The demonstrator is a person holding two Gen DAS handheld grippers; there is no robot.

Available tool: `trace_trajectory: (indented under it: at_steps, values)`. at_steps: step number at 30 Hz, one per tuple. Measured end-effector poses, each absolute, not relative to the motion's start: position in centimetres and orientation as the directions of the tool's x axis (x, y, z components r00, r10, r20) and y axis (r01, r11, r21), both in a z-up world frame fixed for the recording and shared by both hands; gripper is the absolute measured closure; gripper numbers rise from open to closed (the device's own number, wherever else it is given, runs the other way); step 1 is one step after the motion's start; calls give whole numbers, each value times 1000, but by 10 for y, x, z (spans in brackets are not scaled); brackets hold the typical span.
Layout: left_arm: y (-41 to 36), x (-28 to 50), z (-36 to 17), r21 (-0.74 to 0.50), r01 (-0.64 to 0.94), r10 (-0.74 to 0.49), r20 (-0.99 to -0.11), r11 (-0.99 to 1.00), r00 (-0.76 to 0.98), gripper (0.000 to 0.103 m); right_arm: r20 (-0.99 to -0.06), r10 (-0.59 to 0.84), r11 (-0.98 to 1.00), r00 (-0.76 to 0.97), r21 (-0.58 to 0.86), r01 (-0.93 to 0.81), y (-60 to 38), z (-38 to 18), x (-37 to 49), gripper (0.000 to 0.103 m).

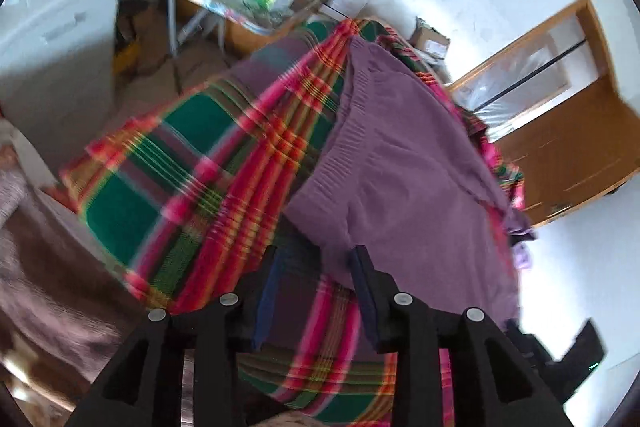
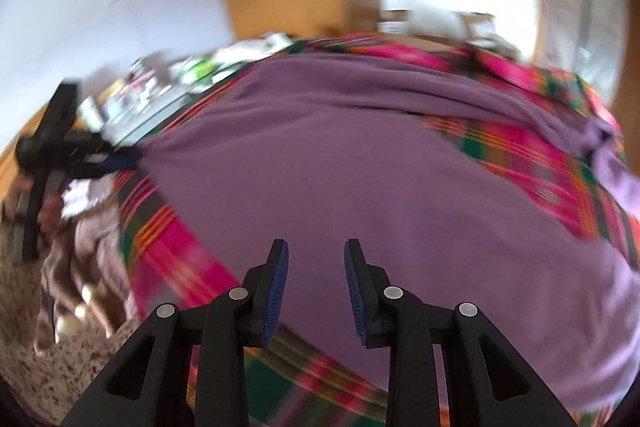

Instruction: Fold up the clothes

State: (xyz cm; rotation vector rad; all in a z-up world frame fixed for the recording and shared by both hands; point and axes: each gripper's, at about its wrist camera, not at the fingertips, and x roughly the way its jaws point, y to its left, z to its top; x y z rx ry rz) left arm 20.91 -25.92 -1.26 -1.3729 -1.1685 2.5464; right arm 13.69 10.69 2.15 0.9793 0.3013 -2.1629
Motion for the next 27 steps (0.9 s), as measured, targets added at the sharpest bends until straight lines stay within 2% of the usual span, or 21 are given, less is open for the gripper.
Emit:
trace_trajectory:
  at_steps: [3,6,12,15,18,23,27]
  values:
    - [-263,203,-16,-656,313,378,-690,-687,-617,64,-742,-539,-661,-399,78,746,79,12,143,58]
    - [-267,195,-17,-693,329,402,-669,-642,-625,60,-756,-539,-629,-372,67,775,61,4,147,57]
    - [-266,186,-17,-702,347,394,-663,-622,-636,61,-781,-509,-597,-361,18,802,37,-8,152,57]
    - [-266,187,-23,-712,354,417,-663,-606,-621,87,-788,-495,-581,-367,-14,814,29,-13,157,57]
    - [-264,190,-29,-726,352,430,-653,-591,-623,92,-790,-484,-584,-377,-30,811,29,-13,157,57]
    - [-263,200,-20,-750,323,425,-613,-577,-666,95,-781,-494,-608,-383,-6,794,34,-13,153,58]
    - [-267,204,-16,-760,322,414,-599,-565,-686,95,-776,-480,-628,-409,-21,778,35,-14,152,70]
